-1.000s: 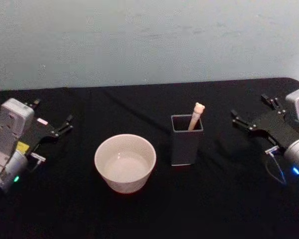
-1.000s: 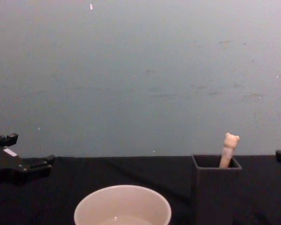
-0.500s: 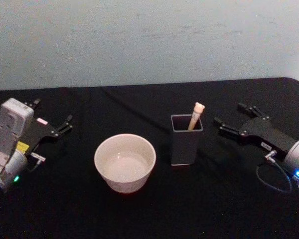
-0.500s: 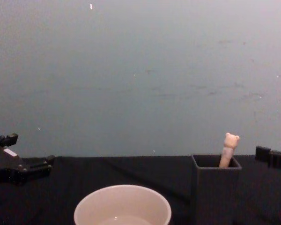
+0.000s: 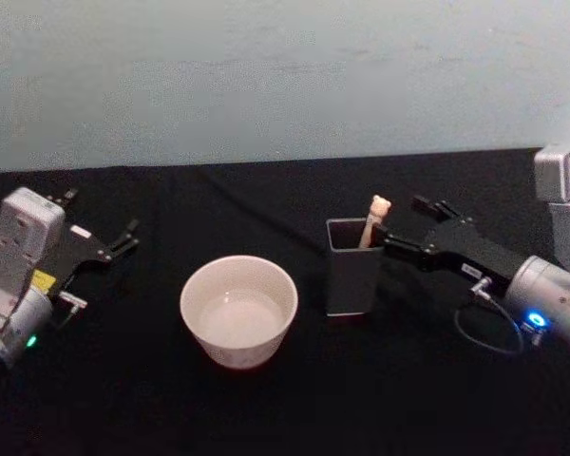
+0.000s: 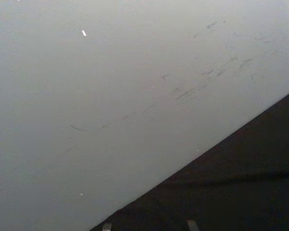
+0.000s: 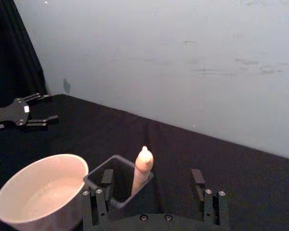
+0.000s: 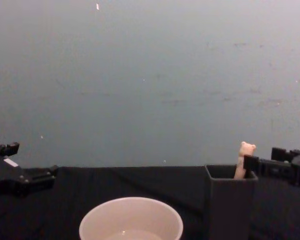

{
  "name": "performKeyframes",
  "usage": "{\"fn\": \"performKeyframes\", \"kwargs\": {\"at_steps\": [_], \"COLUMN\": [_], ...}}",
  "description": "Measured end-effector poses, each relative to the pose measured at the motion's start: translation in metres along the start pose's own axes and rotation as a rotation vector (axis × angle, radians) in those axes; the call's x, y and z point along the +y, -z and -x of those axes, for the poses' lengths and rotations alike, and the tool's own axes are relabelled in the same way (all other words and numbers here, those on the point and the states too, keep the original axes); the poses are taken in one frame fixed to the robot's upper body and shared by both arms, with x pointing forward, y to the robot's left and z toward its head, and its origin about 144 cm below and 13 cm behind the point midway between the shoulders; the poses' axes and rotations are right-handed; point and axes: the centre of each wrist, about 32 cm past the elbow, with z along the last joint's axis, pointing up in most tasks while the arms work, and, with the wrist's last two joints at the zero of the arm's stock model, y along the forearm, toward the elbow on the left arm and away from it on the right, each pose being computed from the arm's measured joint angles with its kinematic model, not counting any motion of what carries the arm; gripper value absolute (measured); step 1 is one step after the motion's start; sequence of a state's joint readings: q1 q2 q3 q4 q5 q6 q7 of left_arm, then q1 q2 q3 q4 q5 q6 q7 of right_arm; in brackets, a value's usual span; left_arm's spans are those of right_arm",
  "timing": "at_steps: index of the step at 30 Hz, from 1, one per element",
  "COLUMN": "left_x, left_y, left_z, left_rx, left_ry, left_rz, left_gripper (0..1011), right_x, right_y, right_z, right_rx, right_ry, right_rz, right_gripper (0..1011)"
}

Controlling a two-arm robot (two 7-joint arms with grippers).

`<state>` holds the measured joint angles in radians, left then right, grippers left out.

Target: Pick up the stirring spoon with one hand, stir inside the cup, then place it back in its original position.

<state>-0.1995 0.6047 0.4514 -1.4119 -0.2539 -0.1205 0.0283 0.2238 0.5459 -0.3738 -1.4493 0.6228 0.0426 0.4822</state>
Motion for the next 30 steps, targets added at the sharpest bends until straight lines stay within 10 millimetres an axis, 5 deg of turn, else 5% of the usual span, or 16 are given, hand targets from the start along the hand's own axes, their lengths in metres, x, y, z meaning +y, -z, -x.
{"fn": "performKeyframes", "kwargs": {"at_steps": [16, 30], "left_x": [0.0, 0.0], "left_y": [0.0, 0.0], "left_z": [0.0, 0.0], "left_rx": [0.0, 0.0], "left_ry": [0.0, 0.0], "left_rz": [0.0, 0.0], "left_gripper": [1001, 1001], "right_x": [0.035, 0.041], "right_y": [0.003, 0.005], "right_z": [-0.005, -0.003], "right_rx": [-0.055, -0.04], "right_ry": [-0.038, -0.053], "right_rz": [-0.031, -0.029], "right_gripper": [1002, 1002]}}
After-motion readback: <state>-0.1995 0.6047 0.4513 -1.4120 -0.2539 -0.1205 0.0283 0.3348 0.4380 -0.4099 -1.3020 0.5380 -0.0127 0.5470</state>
